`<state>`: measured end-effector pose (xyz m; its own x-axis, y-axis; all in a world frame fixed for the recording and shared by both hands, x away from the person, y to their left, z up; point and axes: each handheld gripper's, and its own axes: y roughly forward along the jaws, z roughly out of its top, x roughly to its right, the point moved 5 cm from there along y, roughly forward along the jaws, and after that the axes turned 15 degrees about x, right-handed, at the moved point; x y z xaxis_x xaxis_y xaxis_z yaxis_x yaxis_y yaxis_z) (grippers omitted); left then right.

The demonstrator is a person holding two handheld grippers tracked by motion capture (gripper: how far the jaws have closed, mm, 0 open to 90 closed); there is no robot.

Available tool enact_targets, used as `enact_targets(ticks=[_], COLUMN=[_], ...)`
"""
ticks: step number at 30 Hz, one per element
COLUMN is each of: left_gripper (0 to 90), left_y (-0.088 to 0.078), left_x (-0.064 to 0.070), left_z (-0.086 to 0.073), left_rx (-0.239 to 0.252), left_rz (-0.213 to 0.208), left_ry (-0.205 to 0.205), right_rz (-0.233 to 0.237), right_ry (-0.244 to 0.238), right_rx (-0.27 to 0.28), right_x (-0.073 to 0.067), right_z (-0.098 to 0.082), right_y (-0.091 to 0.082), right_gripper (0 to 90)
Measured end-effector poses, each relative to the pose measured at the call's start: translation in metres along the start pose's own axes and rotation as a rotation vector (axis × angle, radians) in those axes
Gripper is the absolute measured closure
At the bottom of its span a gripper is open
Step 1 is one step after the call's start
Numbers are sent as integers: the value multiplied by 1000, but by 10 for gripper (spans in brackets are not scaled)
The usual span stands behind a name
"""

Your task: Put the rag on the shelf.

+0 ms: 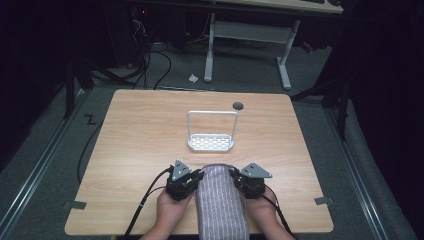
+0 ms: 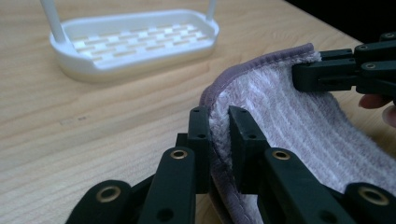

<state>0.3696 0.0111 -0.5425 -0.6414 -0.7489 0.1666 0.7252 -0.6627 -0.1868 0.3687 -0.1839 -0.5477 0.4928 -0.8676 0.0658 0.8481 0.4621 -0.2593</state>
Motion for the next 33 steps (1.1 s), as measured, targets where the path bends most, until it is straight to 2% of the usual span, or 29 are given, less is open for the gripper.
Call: enact_targets(ticks=[3,4,9,11,17,19,22,25,27,29,33], left_gripper=[798,797,796,794,795,796,797,799,799,798,798], left_y=[-8,-11,-20,-23,-26,-24,-20,-17,-17,-18,-21], left_x=[6,7,14,14,10,9,8,6,6,7,5], left_z=[9,12,24,28,38,41,44,53,61,73,95], left_rx=[54,72,136,145,164,164,165,176,195,217,256], left_rz=[10,12,18,11,4,-11,-1,0,-7,-8,-5], left_ry=[23,31,62,46,4,-42,-12,1,2,23,44], right_rz=[-7,-6,1,3,10,16,24,31,27,20,5], right_ry=[-30,-30,-39,-61,-73,-71,-76,-72,-81,-89,-81], right_rx=[47,76,127,144,192,197,195,206,227,247,295], right_x=[-2,-4,-9,-10,-14,-14,-16,-16,-16,-14,-12], right_z=[9,14,26,32,47,50,51,58,66,77,100], right_y=[-7,-12,-20,-23,-29,-27,-20,-16,-16,-17,-19], right_gripper=[843,843,843,843,843,843,843,843,843,843,843])
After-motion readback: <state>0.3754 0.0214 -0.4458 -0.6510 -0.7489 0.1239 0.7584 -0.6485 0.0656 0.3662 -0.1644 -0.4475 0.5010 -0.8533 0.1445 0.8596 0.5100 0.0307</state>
